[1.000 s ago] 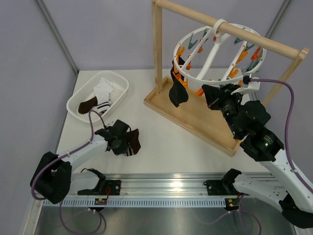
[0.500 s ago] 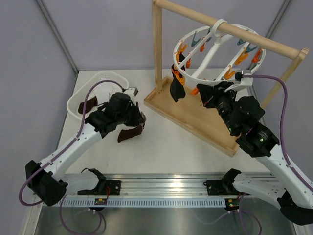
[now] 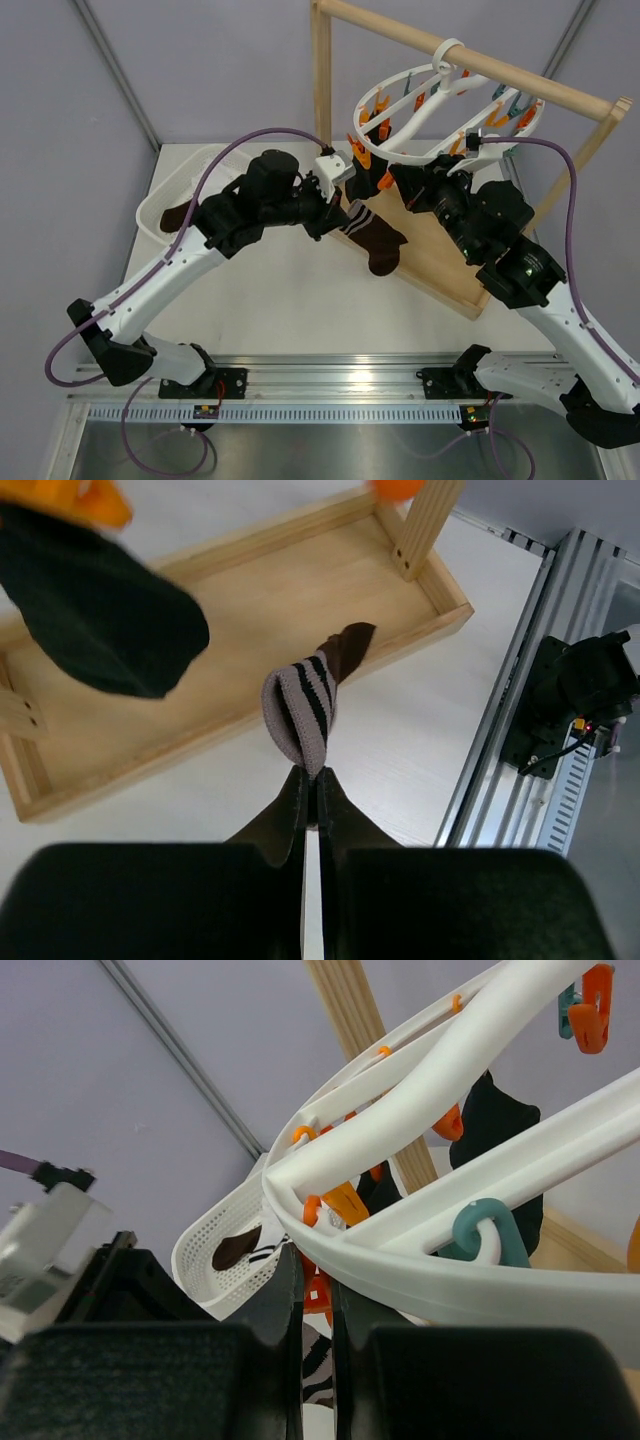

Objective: Clip the socks to the hanger
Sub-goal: Clamp the sock onto the hanger.

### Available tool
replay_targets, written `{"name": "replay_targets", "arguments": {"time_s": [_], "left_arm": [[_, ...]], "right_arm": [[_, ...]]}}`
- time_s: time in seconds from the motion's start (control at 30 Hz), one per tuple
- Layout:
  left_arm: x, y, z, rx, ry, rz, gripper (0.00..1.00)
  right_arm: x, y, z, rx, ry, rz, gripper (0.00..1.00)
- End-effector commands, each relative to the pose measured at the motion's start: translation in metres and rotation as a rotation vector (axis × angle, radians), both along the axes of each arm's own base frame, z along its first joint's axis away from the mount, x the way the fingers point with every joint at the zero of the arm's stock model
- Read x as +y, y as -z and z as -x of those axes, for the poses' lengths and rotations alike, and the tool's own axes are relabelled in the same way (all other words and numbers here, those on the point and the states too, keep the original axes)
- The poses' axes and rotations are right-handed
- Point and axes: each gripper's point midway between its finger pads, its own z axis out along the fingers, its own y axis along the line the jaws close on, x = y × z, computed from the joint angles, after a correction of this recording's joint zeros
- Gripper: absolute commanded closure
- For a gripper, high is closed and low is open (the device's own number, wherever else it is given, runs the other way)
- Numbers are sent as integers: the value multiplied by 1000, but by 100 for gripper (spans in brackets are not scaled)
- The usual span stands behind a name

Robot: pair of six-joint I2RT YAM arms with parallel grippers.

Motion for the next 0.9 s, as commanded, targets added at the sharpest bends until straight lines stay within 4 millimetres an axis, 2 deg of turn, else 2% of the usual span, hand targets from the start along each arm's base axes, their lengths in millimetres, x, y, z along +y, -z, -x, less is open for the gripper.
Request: {"name": "replay_targets", "arguments": {"time_s": [0.0, 0.13, 0.4, 0.57, 0.7, 0.87], "left_arm": [[-14, -39, 2, -154, 115, 35, 100], [-26, -53, 13, -222, 214, 42, 100], [-36, -61, 23, -325, 353, 36, 100], [-39, -68, 18, -337, 397, 87, 100], [-39, -71, 0, -314, 379, 116, 100], [-46, -86, -5, -326, 381, 138, 100]], "right_arm": [[8, -9, 3, -16, -51, 8, 99], [10, -7, 0, -12, -50, 23, 99], [7, -16, 7, -70, -71, 38, 100], [9, -17, 15, -102, -109, 71, 100], [11, -21, 21, -135, -144, 81, 100], [13, -23, 26, -174, -179, 110, 100]]}}
